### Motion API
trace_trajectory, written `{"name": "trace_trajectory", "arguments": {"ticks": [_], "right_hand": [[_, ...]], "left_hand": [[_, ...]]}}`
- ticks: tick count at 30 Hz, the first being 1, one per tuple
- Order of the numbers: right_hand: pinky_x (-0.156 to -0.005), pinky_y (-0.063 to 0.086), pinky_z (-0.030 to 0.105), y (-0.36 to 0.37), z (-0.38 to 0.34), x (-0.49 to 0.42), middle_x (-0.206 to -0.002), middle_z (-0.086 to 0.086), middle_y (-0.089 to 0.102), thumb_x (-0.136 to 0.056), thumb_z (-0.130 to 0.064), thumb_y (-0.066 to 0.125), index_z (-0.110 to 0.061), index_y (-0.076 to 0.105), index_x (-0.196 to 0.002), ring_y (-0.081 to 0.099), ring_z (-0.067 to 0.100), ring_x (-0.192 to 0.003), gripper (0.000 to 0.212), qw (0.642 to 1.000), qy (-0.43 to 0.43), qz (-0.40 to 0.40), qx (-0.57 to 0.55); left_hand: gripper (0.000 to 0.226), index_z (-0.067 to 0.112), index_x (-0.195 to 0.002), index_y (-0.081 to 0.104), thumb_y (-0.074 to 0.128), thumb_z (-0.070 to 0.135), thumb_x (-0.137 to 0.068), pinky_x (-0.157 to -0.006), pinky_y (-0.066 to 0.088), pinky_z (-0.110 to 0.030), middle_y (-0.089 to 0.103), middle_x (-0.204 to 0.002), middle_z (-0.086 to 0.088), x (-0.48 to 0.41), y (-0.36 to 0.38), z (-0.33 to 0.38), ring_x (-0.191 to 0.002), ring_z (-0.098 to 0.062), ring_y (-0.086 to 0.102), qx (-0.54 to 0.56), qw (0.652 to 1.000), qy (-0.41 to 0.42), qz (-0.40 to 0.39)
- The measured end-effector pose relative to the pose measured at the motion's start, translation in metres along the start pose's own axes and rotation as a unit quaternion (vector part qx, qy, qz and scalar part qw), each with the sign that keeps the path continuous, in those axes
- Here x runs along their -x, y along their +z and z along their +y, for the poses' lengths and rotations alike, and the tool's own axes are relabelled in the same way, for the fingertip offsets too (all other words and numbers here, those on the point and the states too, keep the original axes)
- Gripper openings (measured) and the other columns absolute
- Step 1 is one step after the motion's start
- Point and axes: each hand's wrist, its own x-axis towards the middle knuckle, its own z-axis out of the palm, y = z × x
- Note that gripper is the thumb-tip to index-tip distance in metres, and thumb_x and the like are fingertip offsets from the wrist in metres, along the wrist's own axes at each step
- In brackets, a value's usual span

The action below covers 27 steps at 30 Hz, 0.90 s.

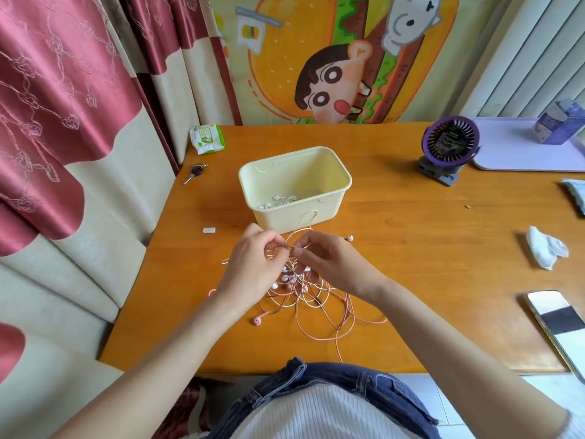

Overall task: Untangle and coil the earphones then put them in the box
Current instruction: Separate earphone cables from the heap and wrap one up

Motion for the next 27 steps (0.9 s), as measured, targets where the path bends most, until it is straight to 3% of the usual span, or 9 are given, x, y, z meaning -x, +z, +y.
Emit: {"name": "trace_trajectory", "arguments": {"ticks": [4, 7, 12, 14, 18, 21, 23, 25, 27], "right_hand": [[-0.047, 0.040, 0.014, 0.005, -0.005, 0.001, -0.069, -0.002, 0.066, -0.095, -0.019, 0.052, -0.010, 0.057, -0.087, 0.055, 0.008, -0.047, 0.014, 0.999, 0.008, 0.013, -0.047], [-0.044, 0.038, 0.016, 0.006, -0.008, 0.001, -0.061, -0.008, 0.063, -0.095, -0.014, 0.049, -0.013, 0.054, -0.079, 0.053, 0.008, -0.046, 0.017, 0.990, 0.043, 0.017, -0.135], [-0.043, 0.035, 0.016, 0.002, -0.009, 0.003, -0.061, -0.002, 0.054, -0.093, -0.010, 0.048, -0.013, 0.054, -0.076, 0.048, 0.008, -0.046, 0.019, 0.959, 0.096, 0.048, -0.262], [-0.041, 0.034, 0.015, 0.001, -0.008, 0.002, -0.060, -0.003, 0.052, -0.093, -0.009, 0.047, -0.012, 0.054, -0.079, 0.046, 0.007, -0.044, 0.017, 0.938, 0.110, 0.055, -0.324], [-0.038, 0.026, 0.014, 0.000, -0.009, -0.003, -0.058, -0.006, 0.045, -0.094, -0.015, 0.042, -0.017, 0.049, -0.077, 0.037, 0.006, -0.044, 0.018, 0.885, 0.121, 0.018, -0.449], [-0.043, 0.024, 0.016, -0.008, -0.009, -0.001, -0.061, -0.007, 0.040, -0.092, -0.030, 0.047, -0.019, 0.044, -0.070, 0.034, 0.007, -0.051, 0.025, 0.923, 0.093, -0.040, -0.372], [-0.053, 0.031, 0.017, -0.010, -0.008, 0.000, -0.064, -0.007, 0.043, -0.090, -0.033, 0.054, -0.016, 0.050, -0.073, 0.041, 0.006, -0.057, 0.024, 0.963, 0.060, -0.045, -0.260], [-0.064, 0.038, 0.018, -0.011, -0.007, -0.002, -0.070, -0.005, 0.051, -0.092, -0.028, 0.055, -0.009, 0.055, -0.083, 0.049, 0.005, -0.067, 0.021, 0.970, 0.037, -0.015, -0.240], [-0.070, 0.042, 0.019, -0.013, -0.007, -0.004, -0.079, 0.005, 0.056, -0.090, -0.027, 0.055, -0.008, 0.055, -0.078, 0.053, 0.012, -0.079, 0.022, 0.952, 0.018, 0.012, -0.306]], "left_hand": [[0.015, 0.019, -0.084, 0.055, 0.057, 0.005, -0.084, -0.060, 0.041, -0.014, 0.059, -0.077, -0.002, -0.003, 0.003, 0.005, -0.072, -0.015, 0.058, 0.073, 0.996, -0.051, 0.016], [0.019, 0.021, -0.080, 0.053, 0.054, 0.002, -0.084, -0.070, 0.051, -0.034, 0.065, -0.083, -0.011, -0.006, 0.005, 0.010, -0.079, -0.026, 0.064, 0.145, 0.986, -0.079, 0.003], [0.019, 0.013, -0.065, 0.057, 0.054, 0.003, -0.082, -0.064, 0.048, -0.029, 0.063, -0.062, -0.004, -0.008, 0.000, 0.012, -0.061, -0.015, 0.059, 0.172, 0.977, -0.122, -0.033], [0.021, 0.007, -0.064, 0.053, 0.048, -0.004, -0.082, -0.063, 0.052, -0.030, 0.059, -0.063, -0.008, -0.011, -0.001, 0.013, -0.059, -0.019, 0.059, 0.323, 0.924, -0.196, -0.060], [0.018, 0.008, -0.066, 0.048, 0.041, -0.005, -0.077, -0.058, 0.051, -0.024, 0.054, -0.073, -0.010, -0.014, -0.003, 0.013, -0.064, -0.018, 0.057, 0.582, 0.759, -0.279, -0.092], [0.012, 0.010, -0.062, 0.048, 0.042, 0.003, -0.069, -0.075, 0.044, -0.028, 0.051, -0.066, -0.005, -0.010, -0.011, 0.016, -0.068, -0.018, 0.053, 0.684, 0.673, -0.252, -0.128], [0.016, 0.010, -0.060, 0.053, 0.043, 0.007, -0.072, -0.073, 0.040, -0.027, 0.042, -0.057, 0.000, -0.008, -0.015, 0.018, -0.061, -0.014, 0.048, 0.663, 0.694, -0.230, -0.160], [0.015, 0.010, -0.068, 0.052, 0.044, 0.005, -0.080, -0.066, 0.037, -0.026, 0.035, -0.051, 0.004, -0.008, -0.013, 0.016, -0.055, -0.011, 0.040, 0.562, 0.786, -0.199, -0.164], [0.017, 0.011, -0.076, 0.051, 0.045, 0.004, -0.091, -0.060, 0.035, -0.023, 0.032, -0.050, 0.007, -0.007, -0.010, 0.012, -0.052, -0.009, 0.036, 0.447, 0.867, -0.172, -0.141]]}}
